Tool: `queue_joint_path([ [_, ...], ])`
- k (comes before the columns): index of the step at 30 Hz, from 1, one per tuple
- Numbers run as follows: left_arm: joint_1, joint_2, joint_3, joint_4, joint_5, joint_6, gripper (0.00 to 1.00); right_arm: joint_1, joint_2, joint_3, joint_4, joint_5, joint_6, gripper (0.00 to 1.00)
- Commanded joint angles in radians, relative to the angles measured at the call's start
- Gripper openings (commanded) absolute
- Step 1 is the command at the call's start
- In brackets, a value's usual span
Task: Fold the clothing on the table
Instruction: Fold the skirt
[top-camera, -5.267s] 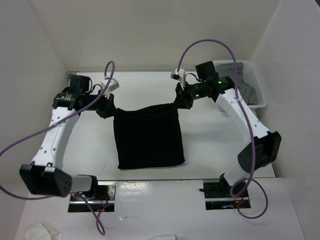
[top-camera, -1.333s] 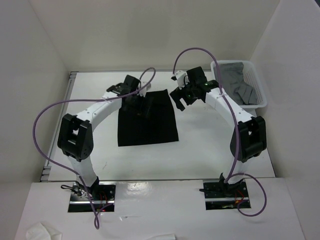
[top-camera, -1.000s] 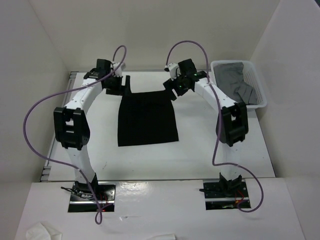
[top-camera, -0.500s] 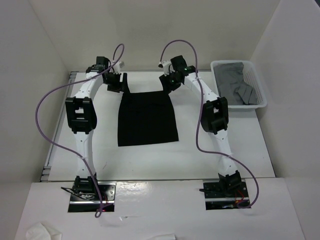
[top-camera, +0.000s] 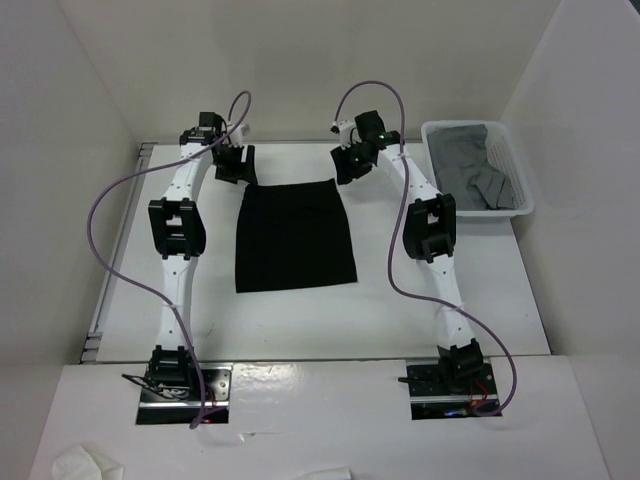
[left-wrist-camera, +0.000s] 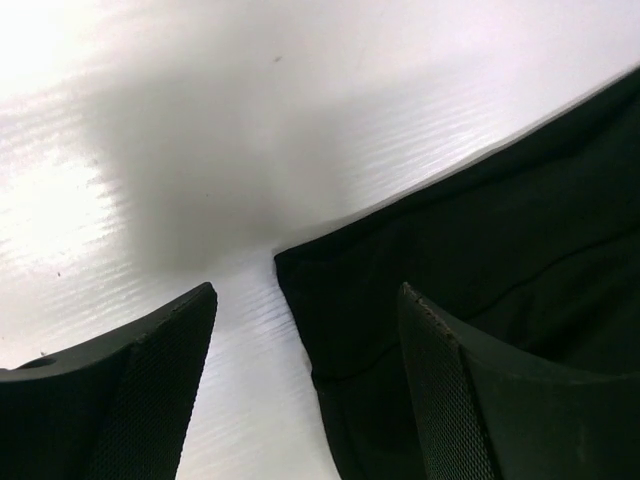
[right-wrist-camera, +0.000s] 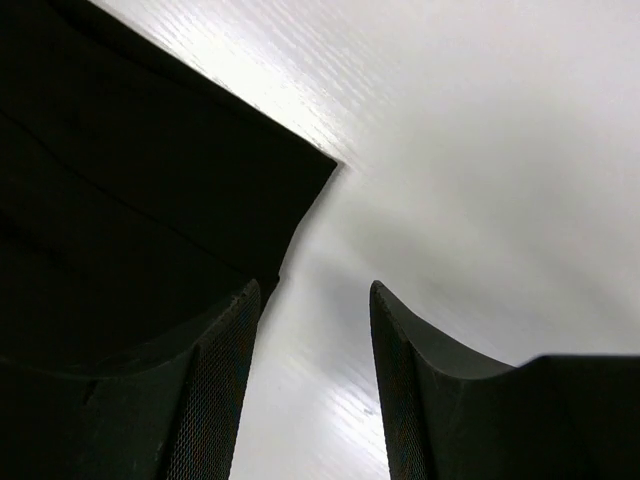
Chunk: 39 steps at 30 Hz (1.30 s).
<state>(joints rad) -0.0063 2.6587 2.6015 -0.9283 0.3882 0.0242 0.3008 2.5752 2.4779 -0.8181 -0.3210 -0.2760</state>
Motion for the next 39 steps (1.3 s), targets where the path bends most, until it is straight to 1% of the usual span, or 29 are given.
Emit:
queue_joint_path([
  [1,-0.017,0.007,0.057,-0.067,-0.045,0.011,0.8,0.006,0.029,0.068,-0.033,-0.036,0.011,0.54],
  [5,-0.037,0.007,0.068,-0.076,-0.078,-0.007,0.78,-0.003,0.039,0.079,-0.042,-0.047,0.011,0.54],
  [9,-0.047,0.027,0.095,-0.133,-0.126,-0.017,0.76,-0.003,0.059,0.098,-0.042,-0.067,0.011,0.54],
  [18,-0.077,0.027,0.095,-0.152,-0.155,-0.017,0.69,-0.003,0.102,0.142,-0.052,-0.087,0.02,0.54],
  [23,-0.086,0.027,0.086,-0.152,-0.187,-0.017,0.69,-0.003,0.134,0.173,-0.052,-0.087,0.029,0.54],
  [34,-0.086,0.037,0.077,-0.17,-0.206,-0.017,0.68,0.024,0.197,0.234,-0.021,-0.098,0.067,0.55],
  [39,-0.086,0.058,0.087,-0.179,-0.196,-0.017,0.64,0.034,0.217,0.256,-0.012,-0.107,0.077,0.55],
])
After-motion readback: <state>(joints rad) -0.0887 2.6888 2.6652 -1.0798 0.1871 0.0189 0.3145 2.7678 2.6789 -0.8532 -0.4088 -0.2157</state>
